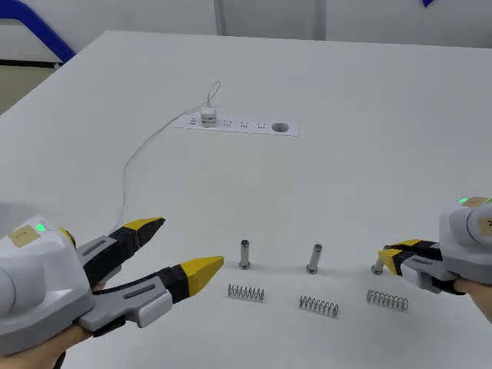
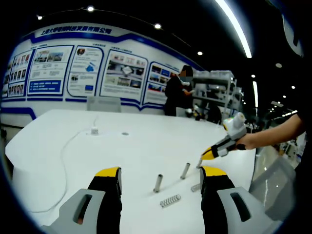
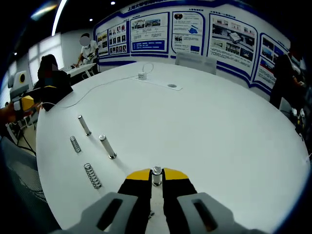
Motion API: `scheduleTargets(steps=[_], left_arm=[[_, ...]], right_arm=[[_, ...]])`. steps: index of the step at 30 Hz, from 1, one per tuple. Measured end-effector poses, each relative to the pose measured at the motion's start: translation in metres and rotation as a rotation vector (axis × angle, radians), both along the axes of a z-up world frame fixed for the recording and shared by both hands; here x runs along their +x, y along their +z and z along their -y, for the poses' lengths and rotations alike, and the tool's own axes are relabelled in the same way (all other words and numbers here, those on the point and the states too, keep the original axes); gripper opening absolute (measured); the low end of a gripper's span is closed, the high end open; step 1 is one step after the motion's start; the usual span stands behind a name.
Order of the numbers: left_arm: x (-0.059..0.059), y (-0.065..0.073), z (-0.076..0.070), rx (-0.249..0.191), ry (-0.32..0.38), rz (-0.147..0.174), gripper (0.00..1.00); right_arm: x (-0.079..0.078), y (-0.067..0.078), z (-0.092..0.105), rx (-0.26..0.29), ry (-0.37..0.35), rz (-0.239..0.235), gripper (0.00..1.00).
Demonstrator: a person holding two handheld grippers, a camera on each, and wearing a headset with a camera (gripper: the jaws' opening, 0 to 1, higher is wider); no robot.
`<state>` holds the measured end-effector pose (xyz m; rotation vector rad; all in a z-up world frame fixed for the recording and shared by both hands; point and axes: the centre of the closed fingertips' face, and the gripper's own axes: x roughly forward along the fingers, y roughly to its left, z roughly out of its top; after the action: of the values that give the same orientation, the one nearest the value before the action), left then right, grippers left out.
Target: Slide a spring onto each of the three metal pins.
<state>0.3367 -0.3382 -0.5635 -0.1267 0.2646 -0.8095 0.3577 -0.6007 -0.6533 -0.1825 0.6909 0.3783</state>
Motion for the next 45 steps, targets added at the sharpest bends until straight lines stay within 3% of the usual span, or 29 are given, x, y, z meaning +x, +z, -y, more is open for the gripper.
scheduleTargets(steps=[6,14,19,24,27,32,35,39,45], left_arm=[[0.000,0.001,0.001,0.002,-0.002,0.002,0.67],[-0.002,0.001,0.003,0.000,-0.008,0.001,0.67],[-0.003,0.000,0.003,0.001,-0.013,-0.004,0.67],[-0.003,0.000,0.001,0.001,-0.007,-0.005,0.67],[-0.003,0.000,0.002,0.002,-0.010,-0.006,0.67],[-0.005,-0.003,0.004,0.011,-0.024,-0.014,0.67],[-0.006,-0.004,0.004,0.011,-0.026,-0.015,0.67],[-0.005,-0.006,0.003,0.009,-0.021,-0.022,0.67],[-0.007,-0.008,0.003,0.014,-0.025,-0.030,0.67]], right_arm=[[-0.003,-0.001,0.002,-0.029,0.009,-0.011,0.08],[-0.004,-0.003,0.002,-0.005,0.005,-0.023,0.09],[-0.002,-0.003,0.004,-0.022,0.000,-0.019,0.09],[-0.002,-0.003,0.004,-0.012,-0.011,-0.023,0.09],[-0.002,0.000,0.000,0.033,-0.024,-0.019,0.12],[-0.005,0.001,0.002,0.021,-0.024,-0.019,0.17],[-0.008,0.002,0.002,0.050,-0.039,-0.018,0.17],[-0.015,0.003,0.004,0.035,-0.027,-0.015,0.18],[-0.025,-0.003,0.002,0.064,-0.006,-0.023,0.19]])
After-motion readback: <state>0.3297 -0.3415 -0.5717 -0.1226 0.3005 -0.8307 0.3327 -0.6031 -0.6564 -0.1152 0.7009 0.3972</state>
